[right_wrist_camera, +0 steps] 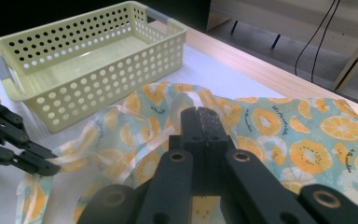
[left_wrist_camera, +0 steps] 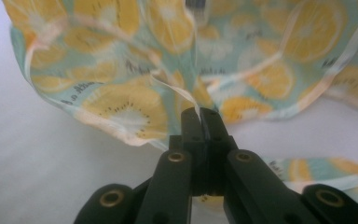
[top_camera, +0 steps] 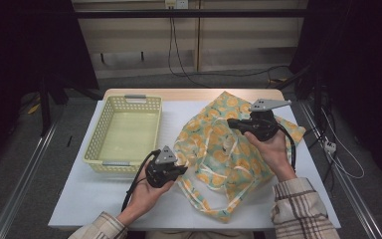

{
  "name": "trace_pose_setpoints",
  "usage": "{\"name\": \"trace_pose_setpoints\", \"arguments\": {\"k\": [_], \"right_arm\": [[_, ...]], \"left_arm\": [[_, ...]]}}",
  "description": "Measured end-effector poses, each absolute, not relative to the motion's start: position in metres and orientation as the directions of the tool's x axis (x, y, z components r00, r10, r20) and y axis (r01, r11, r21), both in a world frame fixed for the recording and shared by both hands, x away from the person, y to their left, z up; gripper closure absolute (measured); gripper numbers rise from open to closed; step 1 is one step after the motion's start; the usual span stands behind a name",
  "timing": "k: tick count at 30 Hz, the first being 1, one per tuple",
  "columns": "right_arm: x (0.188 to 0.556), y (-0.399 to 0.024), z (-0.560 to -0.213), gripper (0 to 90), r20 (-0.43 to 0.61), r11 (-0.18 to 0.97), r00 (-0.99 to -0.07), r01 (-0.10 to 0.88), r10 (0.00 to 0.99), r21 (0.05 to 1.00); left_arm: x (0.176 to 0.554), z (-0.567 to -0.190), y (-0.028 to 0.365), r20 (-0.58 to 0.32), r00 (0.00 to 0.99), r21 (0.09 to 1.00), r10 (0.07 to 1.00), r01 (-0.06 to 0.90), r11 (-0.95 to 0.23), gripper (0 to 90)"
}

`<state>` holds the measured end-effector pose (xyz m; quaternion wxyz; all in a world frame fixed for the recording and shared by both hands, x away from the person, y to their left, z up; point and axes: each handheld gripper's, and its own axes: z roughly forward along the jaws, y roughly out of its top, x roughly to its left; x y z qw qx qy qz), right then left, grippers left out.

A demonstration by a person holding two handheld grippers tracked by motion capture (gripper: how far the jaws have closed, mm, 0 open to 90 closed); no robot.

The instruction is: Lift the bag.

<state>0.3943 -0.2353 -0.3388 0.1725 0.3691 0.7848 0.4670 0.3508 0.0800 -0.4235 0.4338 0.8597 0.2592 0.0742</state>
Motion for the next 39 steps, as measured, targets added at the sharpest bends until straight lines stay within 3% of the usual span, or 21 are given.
{"name": "trace_pose_setpoints", "arguments": {"k": [8, 30, 39], "right_arm": [[0.396, -0.246, -0.326, 90.0, 0.083, 0.248, -0.65, 0.401, 0.756, 0.882], [0.413, -0.26, -0.289, 90.0, 0.064, 0.201, -0.625, 0.345, 0.778, 0.917], [0.424, -0.267, -0.263, 90.0, 0.056, 0.167, -0.587, 0.318, 0.808, 0.933]], "left_arm": [[0.352, -0.384, 0.086, -0.07, 0.86, 0.871, 0.505, 0.299, -0.389, 90.0], [0.386, -0.286, 0.134, -0.177, 0.819, 0.976, 0.545, 0.216, -0.008, 90.0], [0.396, -0.247, 0.148, -0.107, 0.795, 0.992, 0.597, 0.13, 0.004, 90.0]]}}
